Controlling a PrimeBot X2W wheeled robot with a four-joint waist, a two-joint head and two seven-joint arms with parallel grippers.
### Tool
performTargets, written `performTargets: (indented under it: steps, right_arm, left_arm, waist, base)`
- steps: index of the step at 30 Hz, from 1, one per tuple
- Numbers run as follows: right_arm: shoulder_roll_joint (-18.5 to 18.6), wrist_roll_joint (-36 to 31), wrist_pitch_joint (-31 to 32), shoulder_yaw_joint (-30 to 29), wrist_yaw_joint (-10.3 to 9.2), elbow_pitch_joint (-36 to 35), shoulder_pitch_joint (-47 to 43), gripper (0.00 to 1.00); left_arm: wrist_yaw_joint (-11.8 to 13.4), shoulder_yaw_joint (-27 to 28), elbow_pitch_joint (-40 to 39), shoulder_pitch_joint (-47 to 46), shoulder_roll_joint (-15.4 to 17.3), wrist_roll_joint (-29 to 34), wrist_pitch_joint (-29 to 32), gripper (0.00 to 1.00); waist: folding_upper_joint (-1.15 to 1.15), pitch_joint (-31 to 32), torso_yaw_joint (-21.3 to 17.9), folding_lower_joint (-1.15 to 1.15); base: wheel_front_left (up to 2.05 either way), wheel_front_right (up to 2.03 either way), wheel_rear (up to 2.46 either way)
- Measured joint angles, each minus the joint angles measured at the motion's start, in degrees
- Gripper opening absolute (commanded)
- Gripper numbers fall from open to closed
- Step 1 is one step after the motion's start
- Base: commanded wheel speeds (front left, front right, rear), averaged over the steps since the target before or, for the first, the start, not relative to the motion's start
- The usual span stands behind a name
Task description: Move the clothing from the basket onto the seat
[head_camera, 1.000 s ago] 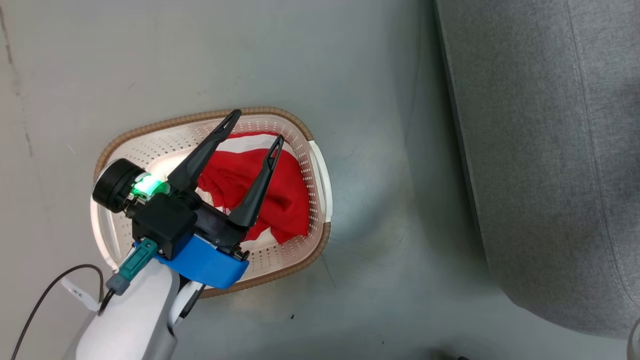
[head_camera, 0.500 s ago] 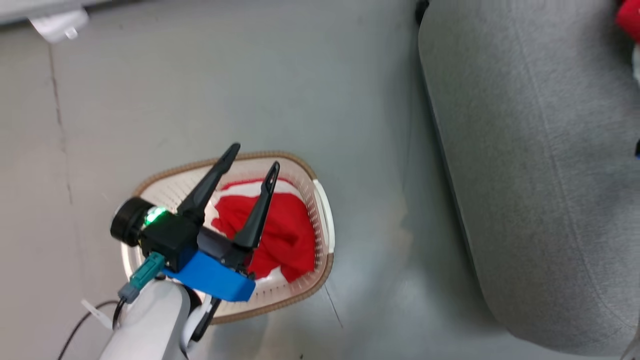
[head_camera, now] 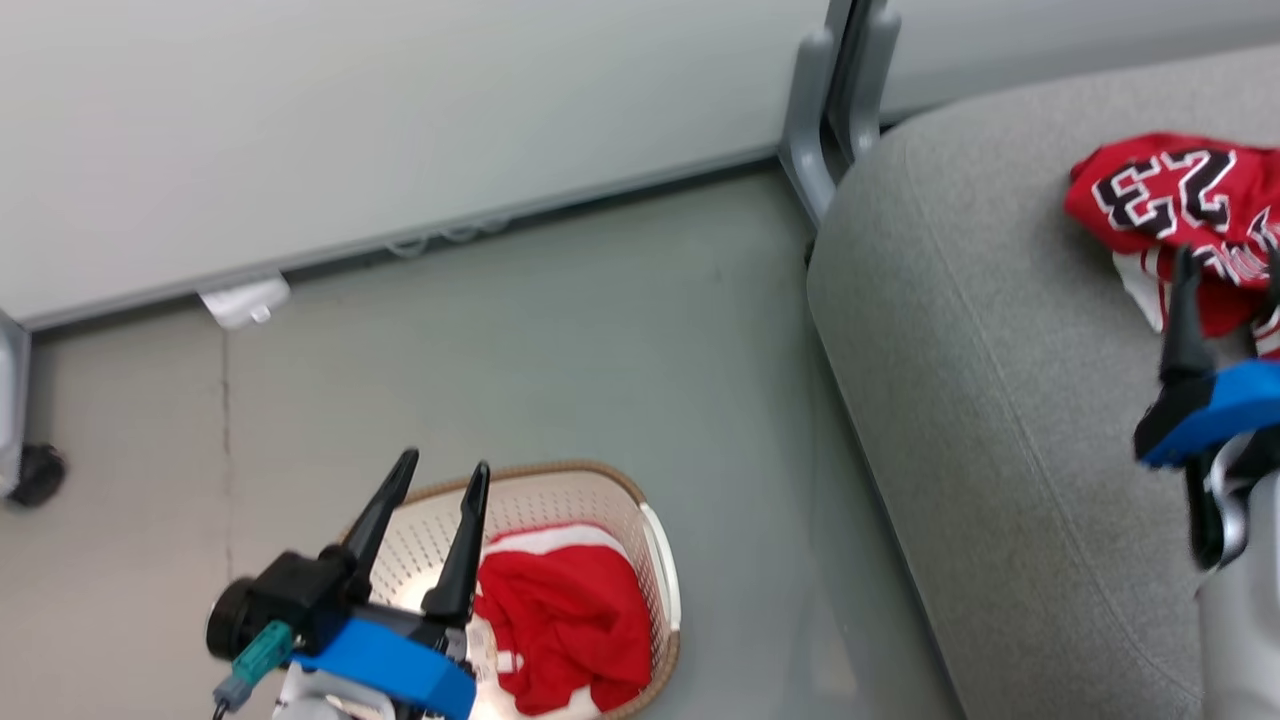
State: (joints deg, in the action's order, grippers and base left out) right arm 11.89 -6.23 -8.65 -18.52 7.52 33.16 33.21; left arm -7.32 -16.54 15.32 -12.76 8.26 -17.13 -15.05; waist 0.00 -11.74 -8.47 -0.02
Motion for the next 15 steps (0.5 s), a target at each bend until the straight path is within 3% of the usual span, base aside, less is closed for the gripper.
performTargets:
  steps: [7, 15]
  right_arm:
    - [-2.69, 3.97, 2.0, 6.37, 0.0, -10.63, -12.28, 1.0]
    - [-6.03, 5.39, 4.63, 9.73, 0.0, -21.02, -23.55, 1.0]
  left_arm:
    - [0.0, 2.67, 0.96, 5.27, -0.97, -0.45, -0.01, 1.0]
    - [0.0, 6.12, 1.33, 8.73, -1.96, 0.2, -0.01, 1.0]
  waist:
    - [0.0, 6.79, 1.87, 0.0]
    - [0.0, 10.81, 5.75, 0.01]
  base:
    - [0.0, 0.0, 0.0]
    - [0.0, 0.0, 0.0]
